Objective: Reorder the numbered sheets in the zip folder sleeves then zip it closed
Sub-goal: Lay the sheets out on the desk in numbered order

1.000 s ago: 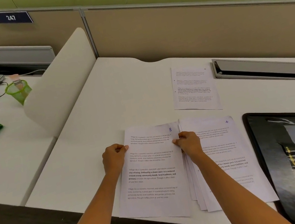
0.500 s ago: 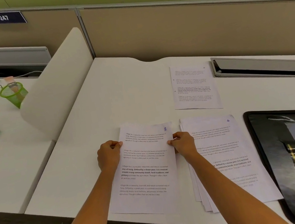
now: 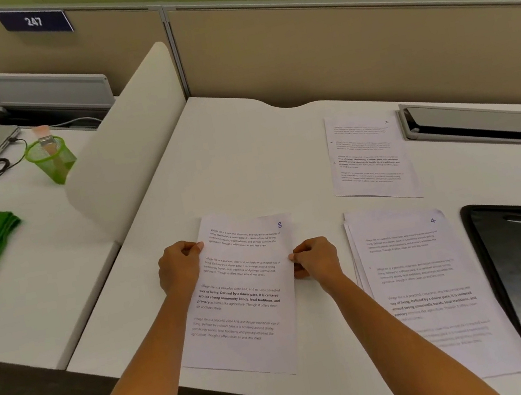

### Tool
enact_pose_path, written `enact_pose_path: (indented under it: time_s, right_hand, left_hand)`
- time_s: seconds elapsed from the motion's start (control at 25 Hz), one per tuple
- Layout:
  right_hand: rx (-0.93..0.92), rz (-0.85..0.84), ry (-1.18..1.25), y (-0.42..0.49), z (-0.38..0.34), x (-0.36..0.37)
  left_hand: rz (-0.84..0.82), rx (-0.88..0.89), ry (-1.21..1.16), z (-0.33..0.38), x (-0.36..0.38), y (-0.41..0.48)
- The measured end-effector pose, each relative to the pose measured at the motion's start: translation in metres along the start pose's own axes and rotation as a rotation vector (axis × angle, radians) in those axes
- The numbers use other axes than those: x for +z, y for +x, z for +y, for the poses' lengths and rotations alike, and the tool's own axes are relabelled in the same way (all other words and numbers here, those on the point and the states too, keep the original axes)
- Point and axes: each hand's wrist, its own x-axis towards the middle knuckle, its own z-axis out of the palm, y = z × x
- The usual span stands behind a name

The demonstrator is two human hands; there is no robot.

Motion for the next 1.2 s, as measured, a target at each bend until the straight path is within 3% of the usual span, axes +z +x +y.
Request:
enact_pose_path:
  time_s: [0.6,1.0,1.2]
  right_hand:
    - [-0.049,-0.031,-0.063,-0.009,-0.022,0.070]
    - [-0.095,-0.036,-0.110,-0.013,-0.021,0.071]
    - [-0.084,0.004,-0.085,-0.013,-0.016,0.045]
  left_hand:
    - [0.098,-0.016,0.088,-0.032,-0.045,0.023]
    - [0.191,0.125,0.466,-0.036,-0.034,0.007]
    - [0.220,0.248,0.468,-0.027,-0.009,-0.001]
